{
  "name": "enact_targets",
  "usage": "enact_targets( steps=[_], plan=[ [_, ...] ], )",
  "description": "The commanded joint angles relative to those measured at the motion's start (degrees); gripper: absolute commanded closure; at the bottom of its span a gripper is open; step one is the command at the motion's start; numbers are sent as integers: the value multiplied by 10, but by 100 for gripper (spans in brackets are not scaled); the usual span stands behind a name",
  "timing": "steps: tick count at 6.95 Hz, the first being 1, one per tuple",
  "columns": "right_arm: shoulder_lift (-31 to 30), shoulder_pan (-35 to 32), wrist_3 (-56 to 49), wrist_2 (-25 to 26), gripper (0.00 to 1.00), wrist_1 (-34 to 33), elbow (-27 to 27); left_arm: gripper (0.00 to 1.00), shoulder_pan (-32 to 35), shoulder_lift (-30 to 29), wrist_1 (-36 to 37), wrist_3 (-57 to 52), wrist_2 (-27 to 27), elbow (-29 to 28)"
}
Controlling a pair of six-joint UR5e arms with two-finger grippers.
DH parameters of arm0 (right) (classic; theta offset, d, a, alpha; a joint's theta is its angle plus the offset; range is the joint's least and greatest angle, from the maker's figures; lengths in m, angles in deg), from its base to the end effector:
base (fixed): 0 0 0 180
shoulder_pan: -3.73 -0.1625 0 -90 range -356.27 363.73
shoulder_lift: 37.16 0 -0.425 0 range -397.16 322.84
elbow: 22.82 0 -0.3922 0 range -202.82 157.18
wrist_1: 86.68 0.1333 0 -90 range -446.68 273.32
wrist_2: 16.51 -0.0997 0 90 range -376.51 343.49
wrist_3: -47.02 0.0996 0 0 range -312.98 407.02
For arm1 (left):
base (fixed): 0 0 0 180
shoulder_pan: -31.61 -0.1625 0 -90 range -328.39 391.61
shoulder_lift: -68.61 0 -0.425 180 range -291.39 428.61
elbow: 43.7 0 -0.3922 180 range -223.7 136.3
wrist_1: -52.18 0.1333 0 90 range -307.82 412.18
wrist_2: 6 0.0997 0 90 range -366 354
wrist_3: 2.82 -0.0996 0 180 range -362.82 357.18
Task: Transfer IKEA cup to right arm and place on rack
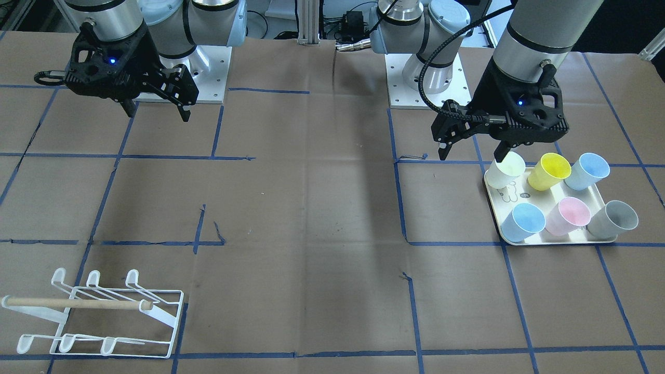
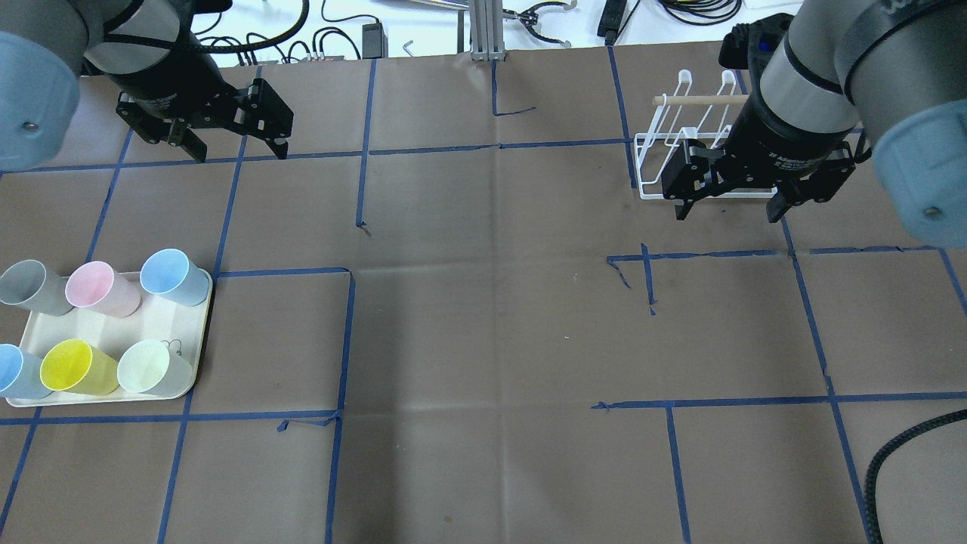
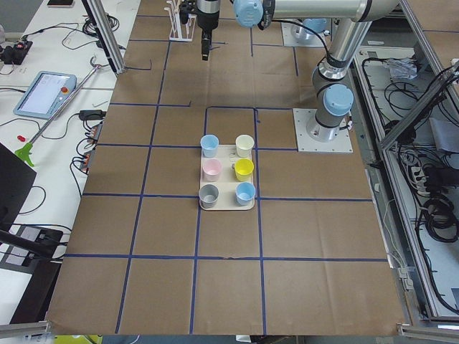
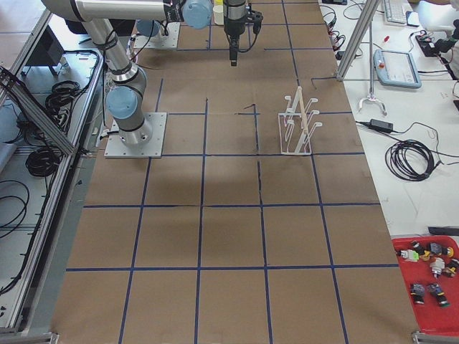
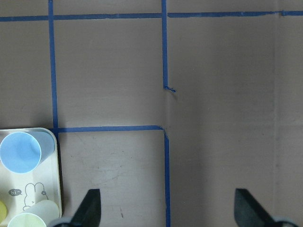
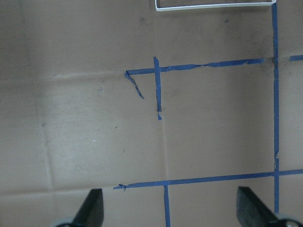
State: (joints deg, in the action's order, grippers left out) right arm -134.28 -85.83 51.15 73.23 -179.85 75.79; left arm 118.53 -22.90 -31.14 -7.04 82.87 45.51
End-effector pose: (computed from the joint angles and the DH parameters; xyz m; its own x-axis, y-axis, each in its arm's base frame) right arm 0.1304 -0.4430 0.4774 -0.9968 0.0795 -0.0066 0.0797 0.9964 -0.0289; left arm -0.1075 -0.5194 0.4937 -0.9997 0.0215 0.0119 0.0202 0.9943 -0.1050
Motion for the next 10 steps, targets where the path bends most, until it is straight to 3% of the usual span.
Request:
enact_targets(
  steps=[1, 10],
  plan=[
    [-1, 0, 0, 0, 0, 0, -1, 0, 0, 0, 0, 0, 0, 1],
    [0, 0, 0, 0, 0, 0, 0, 0, 3, -2, -25, -35, 6, 15]
  ],
)
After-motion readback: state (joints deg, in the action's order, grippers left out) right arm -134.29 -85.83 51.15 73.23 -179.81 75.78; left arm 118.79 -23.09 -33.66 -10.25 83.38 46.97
